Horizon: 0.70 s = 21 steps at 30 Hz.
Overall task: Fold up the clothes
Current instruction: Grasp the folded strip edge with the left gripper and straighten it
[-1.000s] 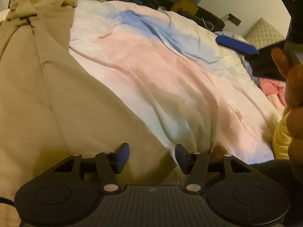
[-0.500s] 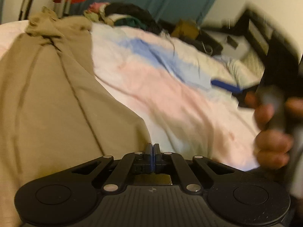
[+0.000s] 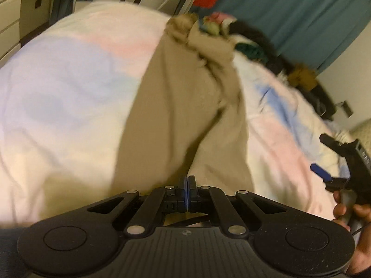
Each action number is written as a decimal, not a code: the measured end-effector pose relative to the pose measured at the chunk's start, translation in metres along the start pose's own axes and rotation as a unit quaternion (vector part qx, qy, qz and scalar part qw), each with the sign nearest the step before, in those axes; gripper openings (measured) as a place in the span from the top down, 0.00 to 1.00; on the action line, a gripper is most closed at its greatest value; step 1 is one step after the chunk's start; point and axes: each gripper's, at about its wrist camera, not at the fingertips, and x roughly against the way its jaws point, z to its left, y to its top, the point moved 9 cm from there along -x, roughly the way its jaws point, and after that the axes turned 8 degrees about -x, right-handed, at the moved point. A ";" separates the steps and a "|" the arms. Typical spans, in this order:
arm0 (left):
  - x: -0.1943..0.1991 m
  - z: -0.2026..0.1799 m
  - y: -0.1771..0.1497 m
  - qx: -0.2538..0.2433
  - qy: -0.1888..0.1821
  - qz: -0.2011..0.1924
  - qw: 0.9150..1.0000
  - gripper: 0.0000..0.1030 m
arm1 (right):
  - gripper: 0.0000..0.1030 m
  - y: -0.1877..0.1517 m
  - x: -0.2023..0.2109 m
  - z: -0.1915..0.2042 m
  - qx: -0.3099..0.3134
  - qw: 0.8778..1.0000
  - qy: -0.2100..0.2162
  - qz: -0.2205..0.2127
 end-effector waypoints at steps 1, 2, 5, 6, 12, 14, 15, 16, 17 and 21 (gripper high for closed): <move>0.000 0.004 0.000 0.004 0.002 0.005 1.000 0.98 | 0.00 -0.010 -0.007 0.002 0.000 1.000 0.002 0.020; 0.001 0.009 0.003 0.015 0.001 0.005 1.000 0.94 | 0.00 -0.021 -0.014 0.004 0.001 0.999 0.004 0.043; 0.002 0.026 0.010 0.046 -0.002 0.006 0.999 0.69 | 0.01 -0.049 -0.030 0.013 0.005 0.995 0.017 0.100; 0.002 0.033 0.011 0.054 -0.002 0.005 0.999 0.66 | 0.04 -0.058 -0.035 0.016 0.005 0.993 0.023 0.116; -0.019 0.066 0.007 0.116 0.008 0.029 0.993 0.49 | 0.27 -0.094 -0.057 0.013 0.008 0.982 -0.014 0.186; -0.021 0.068 0.007 0.123 0.006 0.029 0.992 0.49 | 0.27 -0.092 -0.054 0.018 0.029 0.986 -0.021 0.161; -0.020 0.068 0.008 0.121 0.002 0.027 0.992 0.49 | 0.27 -0.090 -0.050 0.024 0.049 0.988 -0.018 0.147; -0.019 0.065 0.009 0.114 -0.003 0.021 0.993 0.49 | 0.28 -0.091 -0.046 0.034 0.074 0.988 -0.004 0.138; -0.017 0.063 0.009 0.106 -0.006 0.015 0.994 0.49 | 0.28 -0.093 -0.042 0.045 0.100 0.986 0.012 0.131; -0.010 0.049 0.009 0.068 -0.036 -0.008 0.997 0.49 | 0.28 -0.127 -0.039 0.075 0.194 0.968 0.041 0.156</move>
